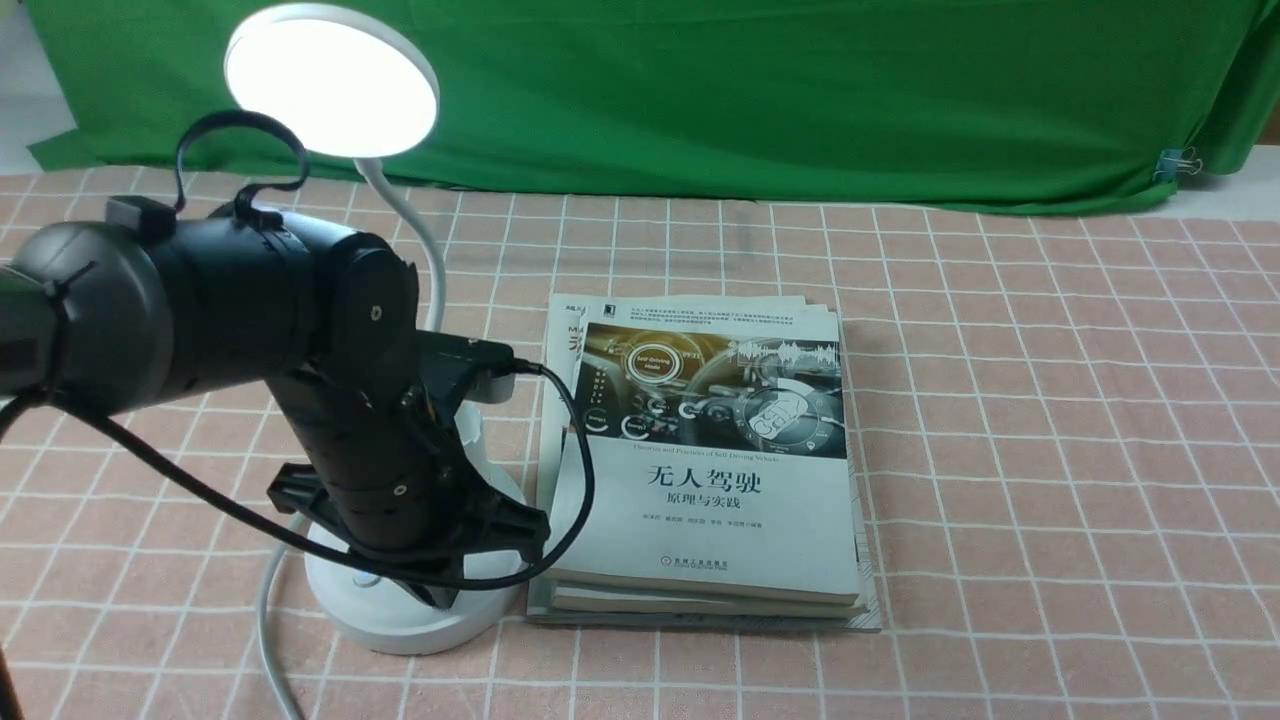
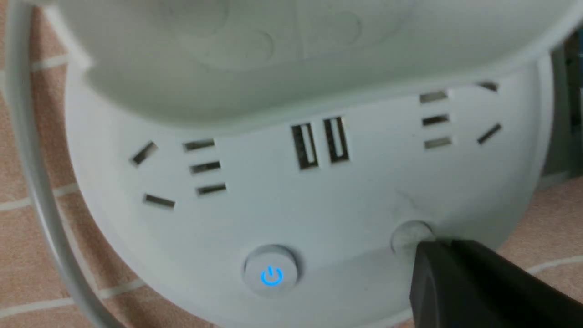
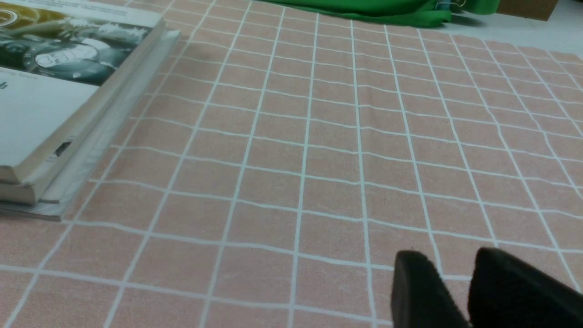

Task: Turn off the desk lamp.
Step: Use the left arm to press the button switch on the lamp holder

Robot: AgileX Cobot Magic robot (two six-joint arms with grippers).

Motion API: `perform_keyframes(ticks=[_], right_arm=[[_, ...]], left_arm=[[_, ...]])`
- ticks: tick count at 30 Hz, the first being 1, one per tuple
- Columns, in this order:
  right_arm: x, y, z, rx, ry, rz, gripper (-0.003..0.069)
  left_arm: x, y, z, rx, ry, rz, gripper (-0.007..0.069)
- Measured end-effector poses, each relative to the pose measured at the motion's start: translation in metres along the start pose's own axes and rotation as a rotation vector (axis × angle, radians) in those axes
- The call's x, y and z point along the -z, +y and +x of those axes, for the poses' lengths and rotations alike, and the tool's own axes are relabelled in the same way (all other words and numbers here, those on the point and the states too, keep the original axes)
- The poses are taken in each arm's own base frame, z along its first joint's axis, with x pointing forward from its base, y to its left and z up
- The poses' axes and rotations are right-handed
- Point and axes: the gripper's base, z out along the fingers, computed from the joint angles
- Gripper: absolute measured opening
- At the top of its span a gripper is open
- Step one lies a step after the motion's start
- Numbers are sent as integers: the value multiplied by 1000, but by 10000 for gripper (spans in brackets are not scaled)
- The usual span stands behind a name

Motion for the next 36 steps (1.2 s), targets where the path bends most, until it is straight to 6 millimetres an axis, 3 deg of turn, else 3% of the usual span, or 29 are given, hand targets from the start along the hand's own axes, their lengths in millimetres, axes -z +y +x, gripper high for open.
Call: perform_keyframes(ticks=[7, 17, 21, 23, 26, 31, 36], right_arm=[[0, 0, 0, 0, 0, 0, 240], [0, 0, 0, 0, 0, 0, 240], [0, 0, 0, 0, 0, 0, 240], [0, 0, 0, 0, 0, 0, 240], [0, 0, 0, 0, 0, 0, 240], [0, 0, 0, 0, 0, 0, 240], [0, 0, 0, 0, 0, 0, 240]], left_arm=[[-2, 2, -4, 4, 11, -1, 4], [38, 0, 4, -7, -107, 1, 4], [29, 2, 1, -13, -94, -13, 4], [11, 3, -2, -11, -38, -19, 4], [-2, 4, -4, -8, 3, -21, 4], [2, 4, -4, -11, -14, -22, 4], [28, 3, 2, -16, -66, -27, 4]])
